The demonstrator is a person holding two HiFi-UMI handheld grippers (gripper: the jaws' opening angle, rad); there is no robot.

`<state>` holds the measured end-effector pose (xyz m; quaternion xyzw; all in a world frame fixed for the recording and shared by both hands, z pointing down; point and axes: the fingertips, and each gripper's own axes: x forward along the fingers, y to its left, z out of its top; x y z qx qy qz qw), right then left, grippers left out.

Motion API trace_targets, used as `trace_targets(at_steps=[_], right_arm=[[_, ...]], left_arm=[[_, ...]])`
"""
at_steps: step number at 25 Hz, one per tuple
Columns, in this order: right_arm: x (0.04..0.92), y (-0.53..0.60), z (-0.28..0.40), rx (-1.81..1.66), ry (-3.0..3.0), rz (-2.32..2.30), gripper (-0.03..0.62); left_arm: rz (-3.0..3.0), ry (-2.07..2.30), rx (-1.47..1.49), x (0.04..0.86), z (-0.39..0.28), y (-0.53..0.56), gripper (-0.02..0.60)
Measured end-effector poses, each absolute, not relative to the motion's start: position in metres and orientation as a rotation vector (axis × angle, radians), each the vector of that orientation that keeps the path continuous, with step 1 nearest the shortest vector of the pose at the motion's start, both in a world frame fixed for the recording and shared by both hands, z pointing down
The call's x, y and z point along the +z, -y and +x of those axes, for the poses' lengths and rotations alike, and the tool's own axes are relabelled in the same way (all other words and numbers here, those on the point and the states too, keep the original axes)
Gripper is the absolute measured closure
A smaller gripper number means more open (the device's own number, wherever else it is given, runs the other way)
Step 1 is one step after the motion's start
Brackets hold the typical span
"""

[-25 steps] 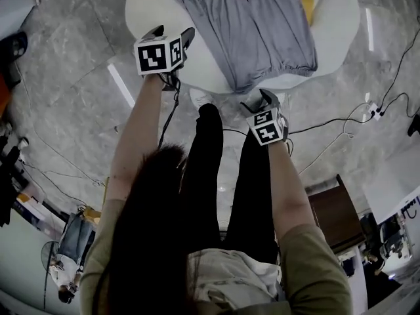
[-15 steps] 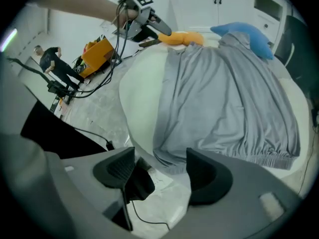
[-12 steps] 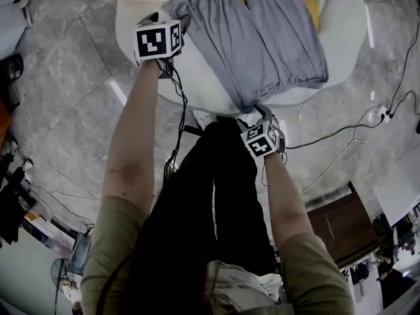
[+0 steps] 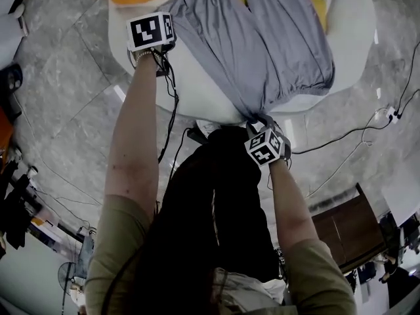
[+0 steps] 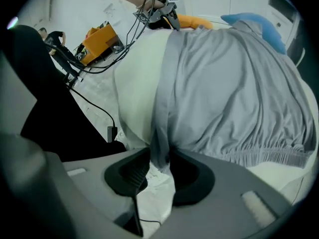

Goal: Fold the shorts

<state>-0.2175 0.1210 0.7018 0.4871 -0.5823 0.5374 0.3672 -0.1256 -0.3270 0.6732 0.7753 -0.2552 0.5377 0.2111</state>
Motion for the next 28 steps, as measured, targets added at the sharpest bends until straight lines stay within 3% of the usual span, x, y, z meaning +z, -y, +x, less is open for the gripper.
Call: trace_targets(at_steps=[2, 6, 16, 20, 28], right_arm=[[0.701, -0.122, -0.215, 1.396, 1.485, 1.266, 0.494], [0.695, -0.128, -0.213, 1.408, 1.472, 1.268, 0.571], [0.661, -0.123, -0.205, 1.478, 1.462, 1.322, 0.577], [0.663, -0.124, -0.202, 1.466, 1.5, 1.334, 0.577], [0.629, -0.122, -0.181, 1.495, 1.477, 1.403, 0.577]], left_arm=[[2.142, 0.722, 1.494, 0.673, -0.127, 0.329, 0.42], [2.17, 0.745, 1.506, 0.664, -0.132, 0.331, 0.561], [2.095, 0.71, 1.454, 0.648, -0.142, 0.324, 0.571], [2.019, 0.763, 1.273, 0.653, -0.14, 0.33, 0.572], [2.065, 0.605, 1.208, 0.607, -0.12, 0.337, 0.574]])
